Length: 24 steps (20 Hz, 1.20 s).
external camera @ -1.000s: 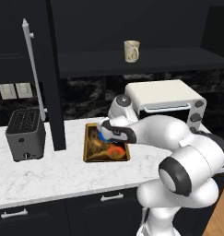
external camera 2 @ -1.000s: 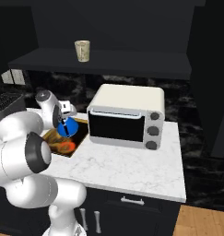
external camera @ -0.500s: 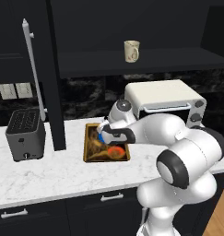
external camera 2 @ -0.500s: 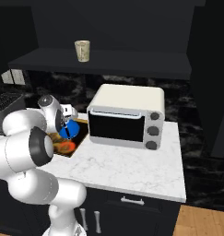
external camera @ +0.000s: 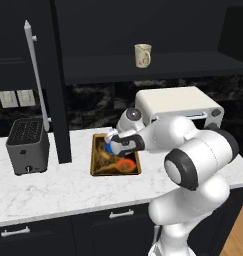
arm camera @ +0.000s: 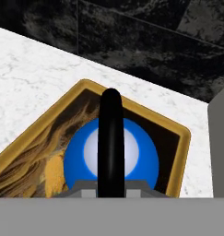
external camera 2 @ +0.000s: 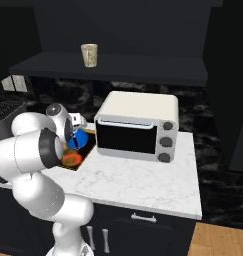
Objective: Pick the kettle from the counter and place it on the tray. Then pick the mug from the cabinet and place it on the tray. Then close the cabinet doors.
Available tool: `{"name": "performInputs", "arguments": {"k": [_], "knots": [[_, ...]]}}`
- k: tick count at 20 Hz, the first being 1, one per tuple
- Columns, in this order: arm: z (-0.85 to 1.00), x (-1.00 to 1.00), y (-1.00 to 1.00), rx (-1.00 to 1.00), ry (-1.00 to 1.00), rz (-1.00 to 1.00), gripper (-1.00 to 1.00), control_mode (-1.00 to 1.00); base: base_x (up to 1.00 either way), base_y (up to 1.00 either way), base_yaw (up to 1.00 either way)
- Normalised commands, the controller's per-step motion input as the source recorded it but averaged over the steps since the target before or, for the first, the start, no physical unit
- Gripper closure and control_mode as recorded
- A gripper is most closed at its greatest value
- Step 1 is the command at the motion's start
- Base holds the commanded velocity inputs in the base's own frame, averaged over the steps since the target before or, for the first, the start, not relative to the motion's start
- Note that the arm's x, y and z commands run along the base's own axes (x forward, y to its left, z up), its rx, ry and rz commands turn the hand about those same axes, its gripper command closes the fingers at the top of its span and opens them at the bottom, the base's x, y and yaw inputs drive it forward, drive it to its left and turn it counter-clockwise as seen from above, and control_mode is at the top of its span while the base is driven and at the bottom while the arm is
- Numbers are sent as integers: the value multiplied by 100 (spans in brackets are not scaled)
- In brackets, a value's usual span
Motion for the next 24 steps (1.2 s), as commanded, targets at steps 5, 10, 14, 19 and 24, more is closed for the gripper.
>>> {"name": "performInputs", "arguments": {"k": [5,10,14,19,24], "knots": [[-1,28,0,1,-5,0,100,-100,0,0,0],[-3,26,0,0,-7,0,100,-100,0,0,0],[-10,16,0,3,0,0,100,-100,0,0,0],[-19,0,0,3,0,0,100,-100,0,0,0],[-16,0,0,2,0,0,100,-100,0,0,0]]}}
